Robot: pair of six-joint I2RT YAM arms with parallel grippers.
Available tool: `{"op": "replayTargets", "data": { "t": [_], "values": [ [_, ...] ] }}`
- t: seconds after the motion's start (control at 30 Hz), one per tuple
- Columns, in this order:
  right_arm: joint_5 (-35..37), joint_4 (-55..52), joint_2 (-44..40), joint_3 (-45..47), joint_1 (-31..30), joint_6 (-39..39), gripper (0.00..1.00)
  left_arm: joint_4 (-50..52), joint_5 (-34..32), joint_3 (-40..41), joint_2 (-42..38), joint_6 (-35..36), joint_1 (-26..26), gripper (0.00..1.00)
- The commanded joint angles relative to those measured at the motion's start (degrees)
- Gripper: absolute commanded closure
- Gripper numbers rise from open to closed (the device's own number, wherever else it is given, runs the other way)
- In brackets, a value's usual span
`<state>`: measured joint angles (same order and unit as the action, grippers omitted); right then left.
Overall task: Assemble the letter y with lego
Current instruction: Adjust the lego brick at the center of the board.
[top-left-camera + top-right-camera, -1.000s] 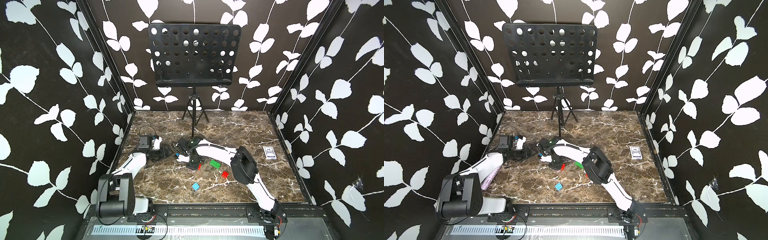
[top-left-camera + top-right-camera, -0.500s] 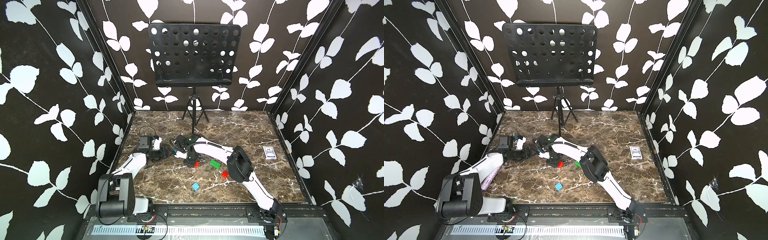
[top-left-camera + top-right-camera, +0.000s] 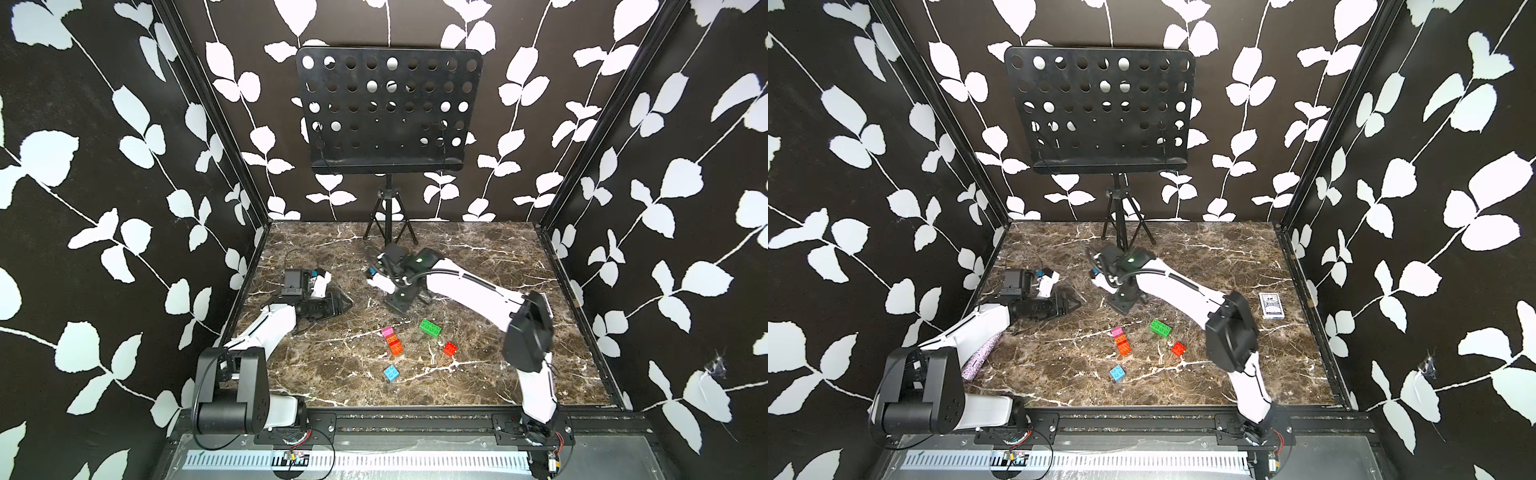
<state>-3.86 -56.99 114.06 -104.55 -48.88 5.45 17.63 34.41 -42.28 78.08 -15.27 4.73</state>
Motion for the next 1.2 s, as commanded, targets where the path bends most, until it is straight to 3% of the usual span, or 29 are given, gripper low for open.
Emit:
{"op": "replayTargets", "data": {
  "t": [0.0,0.23,0.83,0.9,1.0,1.17],
  "values": [
    [2.06,-0.82,-2.63,8.27,3.70,-5.26,0.48,0.95,1.66,-1.36,0.95,2.04,2.96,0.35],
    [5.12,-0.86,-5.76,20.22,6.31,-5.22,0.47,1.18,1.33,-2.09,3.95,2.68,4.93,0.35],
    [1.23,3.86,2.01,19.79,6.26,-4.07,0.47,1.41,-1.33,-1.33,2.78,3.93,5.06,0.34],
    [1.34,4.23,2.44,20.22,6.22,-3.83,0.49,1.37,-1.39,-1.23,2.69,4.02,5.07,0.34],
    [1.39,4.56,2.40,20.35,6.26,-2.65,0.60,1.44,-1.52,-1.11,2.60,4.19,5.11,0.34],
    [1.20,4.65,0.37,21.22,6.25,4.13,0.69,1.45,-1.84,-1.31,2.51,4.67,5.05,0.34]
  ]
}}
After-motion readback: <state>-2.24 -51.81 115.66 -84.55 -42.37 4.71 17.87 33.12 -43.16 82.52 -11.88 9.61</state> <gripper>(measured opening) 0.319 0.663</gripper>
